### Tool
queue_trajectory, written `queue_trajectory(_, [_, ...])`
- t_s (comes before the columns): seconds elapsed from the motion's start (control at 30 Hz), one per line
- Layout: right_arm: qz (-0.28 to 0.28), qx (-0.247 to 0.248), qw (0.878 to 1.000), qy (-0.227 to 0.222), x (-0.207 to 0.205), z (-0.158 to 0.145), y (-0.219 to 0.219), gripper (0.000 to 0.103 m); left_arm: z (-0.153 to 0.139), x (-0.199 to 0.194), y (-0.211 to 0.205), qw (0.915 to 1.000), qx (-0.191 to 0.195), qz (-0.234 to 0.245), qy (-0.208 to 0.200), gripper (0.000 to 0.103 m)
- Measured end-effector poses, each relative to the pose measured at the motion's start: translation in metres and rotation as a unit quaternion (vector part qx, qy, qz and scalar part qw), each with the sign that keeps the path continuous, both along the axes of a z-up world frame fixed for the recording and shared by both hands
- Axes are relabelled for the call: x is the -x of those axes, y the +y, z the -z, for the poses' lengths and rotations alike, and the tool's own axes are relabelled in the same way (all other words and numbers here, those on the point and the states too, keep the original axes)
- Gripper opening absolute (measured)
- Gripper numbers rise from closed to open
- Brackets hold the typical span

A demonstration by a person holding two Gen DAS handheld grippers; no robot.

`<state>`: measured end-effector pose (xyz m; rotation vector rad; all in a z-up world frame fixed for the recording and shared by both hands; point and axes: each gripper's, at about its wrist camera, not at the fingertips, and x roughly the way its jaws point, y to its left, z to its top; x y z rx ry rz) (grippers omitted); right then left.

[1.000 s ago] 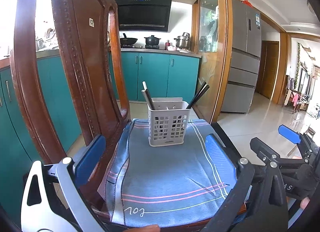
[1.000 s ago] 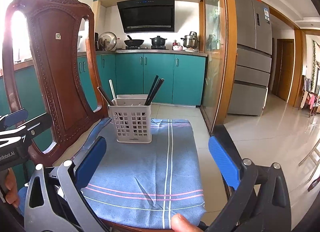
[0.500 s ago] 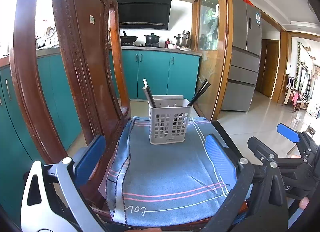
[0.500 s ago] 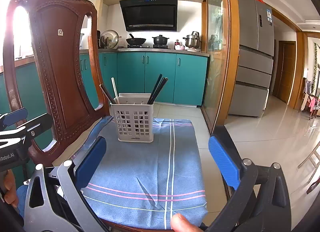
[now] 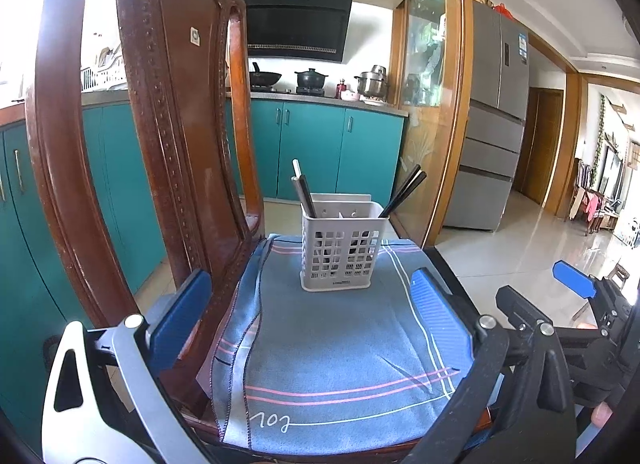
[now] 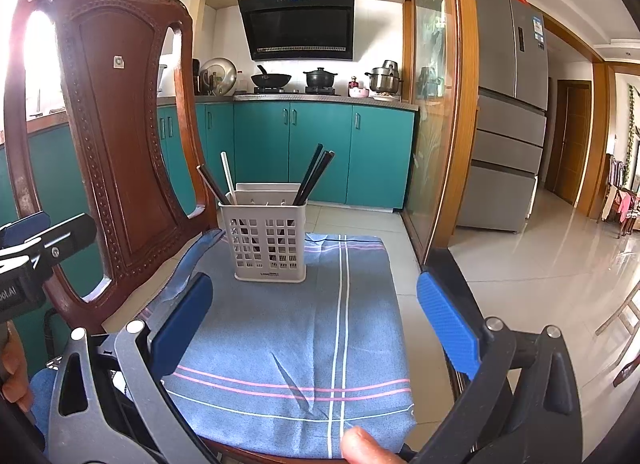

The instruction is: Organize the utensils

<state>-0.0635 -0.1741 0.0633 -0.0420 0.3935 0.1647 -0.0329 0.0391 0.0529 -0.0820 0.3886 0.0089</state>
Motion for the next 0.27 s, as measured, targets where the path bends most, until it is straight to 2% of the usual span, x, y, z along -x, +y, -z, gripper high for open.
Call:
queue_trajectory(0.2, [-0.001, -0.004, 1.000, 0.016, -0.010, 0.008, -0.002, 0.100, 0.009, -0.013, -0.002, 0.9995, 0.006, 0.007, 0.029, 0.099])
queue_trajectory(0.27, [0.008, -0.005, 0.999, 0.042, -0.023, 0.016, -0.002, 0.100, 0.017, -0.024, -0.003, 0.9987, 0.004, 0.009, 0.050, 0.100])
